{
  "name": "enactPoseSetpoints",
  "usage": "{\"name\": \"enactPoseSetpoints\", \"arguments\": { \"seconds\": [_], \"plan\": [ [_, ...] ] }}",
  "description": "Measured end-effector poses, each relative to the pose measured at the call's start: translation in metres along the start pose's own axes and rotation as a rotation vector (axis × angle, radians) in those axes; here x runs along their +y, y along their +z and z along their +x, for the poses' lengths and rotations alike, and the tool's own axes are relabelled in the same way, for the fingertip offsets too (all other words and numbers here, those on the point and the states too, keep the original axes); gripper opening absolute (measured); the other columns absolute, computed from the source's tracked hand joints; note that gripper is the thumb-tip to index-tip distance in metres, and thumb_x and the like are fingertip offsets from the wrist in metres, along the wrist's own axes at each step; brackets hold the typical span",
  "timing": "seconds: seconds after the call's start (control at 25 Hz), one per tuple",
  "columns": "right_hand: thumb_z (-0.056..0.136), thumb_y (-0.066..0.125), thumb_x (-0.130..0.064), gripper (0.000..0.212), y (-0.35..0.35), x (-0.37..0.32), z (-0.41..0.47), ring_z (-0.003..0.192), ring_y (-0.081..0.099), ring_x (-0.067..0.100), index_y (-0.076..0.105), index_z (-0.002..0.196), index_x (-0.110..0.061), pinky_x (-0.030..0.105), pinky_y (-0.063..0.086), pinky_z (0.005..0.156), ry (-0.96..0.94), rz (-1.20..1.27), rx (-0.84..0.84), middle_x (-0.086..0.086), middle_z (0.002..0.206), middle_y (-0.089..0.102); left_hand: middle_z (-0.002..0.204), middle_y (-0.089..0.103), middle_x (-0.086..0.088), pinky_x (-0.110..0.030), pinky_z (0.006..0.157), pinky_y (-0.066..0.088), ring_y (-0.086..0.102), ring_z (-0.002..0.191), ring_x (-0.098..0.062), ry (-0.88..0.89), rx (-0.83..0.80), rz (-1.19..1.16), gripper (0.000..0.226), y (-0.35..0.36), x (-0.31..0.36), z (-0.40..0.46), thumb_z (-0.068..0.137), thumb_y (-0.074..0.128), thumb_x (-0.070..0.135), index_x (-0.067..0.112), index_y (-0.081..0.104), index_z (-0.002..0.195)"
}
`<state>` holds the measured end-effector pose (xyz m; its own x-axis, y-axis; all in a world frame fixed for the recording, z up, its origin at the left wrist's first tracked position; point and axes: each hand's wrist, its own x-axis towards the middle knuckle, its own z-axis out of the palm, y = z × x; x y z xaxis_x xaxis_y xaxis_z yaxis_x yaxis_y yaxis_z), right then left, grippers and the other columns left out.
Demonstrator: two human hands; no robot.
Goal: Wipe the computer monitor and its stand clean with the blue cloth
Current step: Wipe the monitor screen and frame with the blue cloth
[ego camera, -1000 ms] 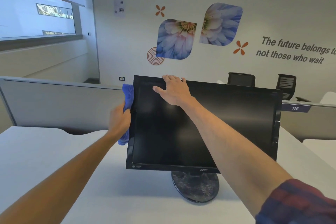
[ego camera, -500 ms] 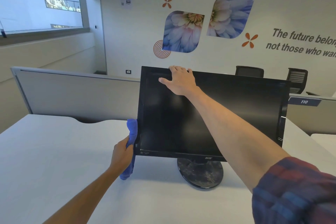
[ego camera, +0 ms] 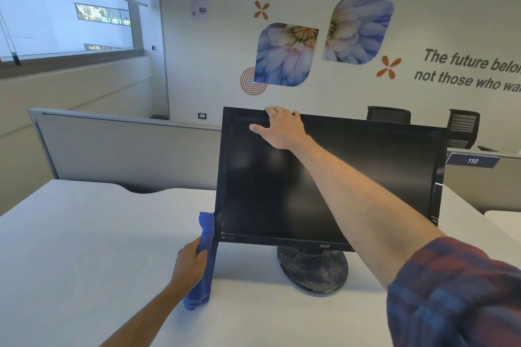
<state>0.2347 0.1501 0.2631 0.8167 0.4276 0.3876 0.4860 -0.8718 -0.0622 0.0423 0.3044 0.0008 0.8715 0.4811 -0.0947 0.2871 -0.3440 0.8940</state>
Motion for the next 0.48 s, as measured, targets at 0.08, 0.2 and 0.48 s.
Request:
{"name": "enactPoseSetpoints", "arguments": {
  "seconds": [0.08,0.2,0.48],
  "plan": [
    [0.09,0.039,-0.068,0.076,-0.005,0.003,-0.002,0.145,0.025,0.025,0.032,0.147,-0.02,0.053,0.011,0.117,-0.004,-0.006,-0.021,0.002,0.156,0.031,0.079,0.062,-0.023,-0.032,0.063,0.04,0.051,0.07,-0.024,-0.049,-0.038,-0.045,0.023,-0.005,0.002,-0.002,0.087,0.038,0.008,-0.005,0.057,0.087],
    [0.091,0.035,-0.068,0.08,-0.007,0.005,-0.017,0.149,0.01,0.022,0.019,0.153,-0.021,0.054,0.004,0.117,0.002,0.012,-0.051,0.0,0.161,0.016,0.079,0.063,-0.015,-0.034,0.065,0.044,0.056,0.074,-0.027,-0.176,-0.025,-0.183,0.021,-0.004,0.004,-0.017,0.082,0.041,0.011,0.001,0.059,0.087],
    [0.092,0.053,-0.045,0.048,0.041,-0.015,-0.169,0.109,0.057,0.006,0.053,0.135,-0.023,0.024,0.043,0.099,-0.023,0.45,0.129,-0.009,0.122,0.064,0.081,0.058,-0.02,-0.038,0.066,0.04,0.049,0.073,-0.031,-0.352,0.123,-0.425,0.018,0.007,-0.002,-0.068,0.081,0.045,0.0,-0.009,0.055,0.093]
  ]
}}
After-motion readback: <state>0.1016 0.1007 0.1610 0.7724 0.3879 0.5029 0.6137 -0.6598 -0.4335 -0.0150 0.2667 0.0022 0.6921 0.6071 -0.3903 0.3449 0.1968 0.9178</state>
